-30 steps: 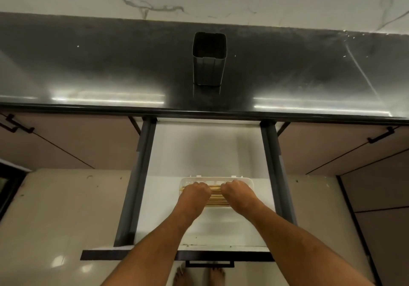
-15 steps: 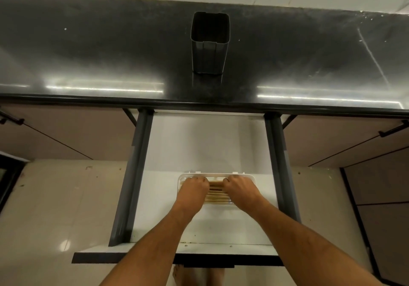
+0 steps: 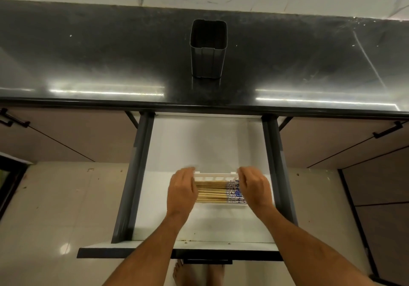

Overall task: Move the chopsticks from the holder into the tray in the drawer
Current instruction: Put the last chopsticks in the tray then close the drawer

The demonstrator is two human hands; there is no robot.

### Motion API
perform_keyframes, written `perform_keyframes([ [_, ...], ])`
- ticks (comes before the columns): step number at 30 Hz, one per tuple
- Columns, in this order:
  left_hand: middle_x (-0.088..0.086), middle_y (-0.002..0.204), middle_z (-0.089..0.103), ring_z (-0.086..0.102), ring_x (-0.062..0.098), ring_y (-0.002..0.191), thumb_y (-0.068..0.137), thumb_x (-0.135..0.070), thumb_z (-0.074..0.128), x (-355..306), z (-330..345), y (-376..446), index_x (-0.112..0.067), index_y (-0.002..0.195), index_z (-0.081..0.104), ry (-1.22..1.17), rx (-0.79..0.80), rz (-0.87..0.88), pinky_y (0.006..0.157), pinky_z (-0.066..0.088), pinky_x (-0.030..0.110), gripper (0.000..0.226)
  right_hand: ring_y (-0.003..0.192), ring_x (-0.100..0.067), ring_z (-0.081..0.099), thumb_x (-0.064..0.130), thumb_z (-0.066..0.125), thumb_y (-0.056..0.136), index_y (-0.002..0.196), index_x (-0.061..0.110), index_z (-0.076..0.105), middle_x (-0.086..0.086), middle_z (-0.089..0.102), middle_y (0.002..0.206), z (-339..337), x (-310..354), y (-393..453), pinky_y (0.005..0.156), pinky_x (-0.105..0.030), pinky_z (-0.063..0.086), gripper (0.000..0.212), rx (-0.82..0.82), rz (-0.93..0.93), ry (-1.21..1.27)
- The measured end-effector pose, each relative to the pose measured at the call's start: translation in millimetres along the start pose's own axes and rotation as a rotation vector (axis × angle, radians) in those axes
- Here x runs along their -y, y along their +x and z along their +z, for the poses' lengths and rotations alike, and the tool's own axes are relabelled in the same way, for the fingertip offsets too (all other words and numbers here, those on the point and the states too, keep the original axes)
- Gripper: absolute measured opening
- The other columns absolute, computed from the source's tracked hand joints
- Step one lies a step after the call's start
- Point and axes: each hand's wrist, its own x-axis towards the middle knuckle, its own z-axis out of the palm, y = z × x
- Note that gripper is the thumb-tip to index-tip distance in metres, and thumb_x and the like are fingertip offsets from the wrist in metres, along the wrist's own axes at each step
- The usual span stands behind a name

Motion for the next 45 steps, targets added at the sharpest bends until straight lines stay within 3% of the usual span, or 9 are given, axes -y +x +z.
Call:
perform_keyframes([
  [3,-0.012,0.109,0.062,0.059,0.007,0.098,0.104,-0.025,0.048,-1.8,-3.6,5.9,-0.019,0.119,0.064,-0.226,-0.159,-0.474,0.087,0.051,0.019,0.023,0.068,-0.013,0.058,0.025,0.05,0.104,0.088,0.016,0.062,0.003,0.06,0.077,-5.4,-0.4,3.2,0.063,-0.02,0.047,0.022,-0.155,0.45,0.187],
  [6,0.0,0.097,0.069,0.068,0.02,0.091,0.106,-0.027,0.043,5.1,-0.4,9.3,-0.016,0.104,0.07,-0.355,-0.099,-0.815,0.081,0.06,0.035,0.029,0.065,-0.02,0.069,0.037,0.043,0.106,0.079,0.014,0.061,-0.002,0.064,0.069,-4.0,-1.9,4.0,0.054,-0.026,0.05,0.04,-0.13,0.881,0.385],
  [10,0.01,0.091,0.07,0.068,0.025,0.084,0.105,-0.03,0.045,6.9,7.0,3.4,-0.011,0.093,0.068,-0.387,-0.004,-0.98,0.084,0.06,0.043,0.032,0.063,-0.02,0.07,0.042,0.039,0.107,0.073,0.013,0.062,-0.008,0.068,0.071,5.0,3.1,-4.4,0.055,-0.029,0.055,0.05,-0.055,1.03,0.521],
  [13,0.01,0.089,0.07,0.068,0.027,0.084,0.105,-0.03,0.047,6.6,10.6,1.7,-0.01,0.092,0.069,-0.377,-0.007,-0.991,0.086,0.059,0.045,0.033,0.068,-0.02,0.071,0.043,0.037,0.107,0.081,0.013,0.064,-0.008,0.069,0.077,9.7,8.6,-6.5,0.066,-0.035,0.061,0.048,-0.033,1.054,0.537],
  [27,0.001,0.077,0.067,0.065,0.019,0.076,0.104,-0.025,0.048,8.8,10.8,-1.6,-0.015,0.083,0.069,-0.377,-0.026,-0.927,0.077,0.058,0.037,0.031,0.068,-0.016,0.069,0.041,0.04,0.106,0.087,0.012,0.065,-0.005,0.068,0.078,9.3,10.1,-5.5,0.062,-0.028,0.058,0.043,-0.005,0.996,0.482],
  [36,0.007,0.09,0.07,0.067,0.023,0.084,0.105,-0.024,0.046,8.7,9.3,-3.3,-0.01,0.098,0.071,-0.37,0.018,-0.868,0.081,0.059,0.038,0.03,0.067,-0.014,0.067,0.028,0.046,0.106,0.093,0.01,0.065,-0.009,0.07,0.087,11.9,9.9,-6.8,0.056,-0.021,0.053,0.029,0.067,0.939,0.377],
  [45,0.008,0.093,0.07,0.067,0.024,0.087,0.104,-0.024,0.047,14.2,8.4,-4.0,-0.01,0.102,0.071,-0.384,0.032,-0.86,0.084,0.06,0.042,0.028,0.079,-0.023,0.071,0.022,0.047,0.106,0.097,0.007,0.064,-0.013,0.07,0.094,13.4,11.0,-10.1,0.074,-0.039,0.063,0.025,0.068,0.93,0.368],
])
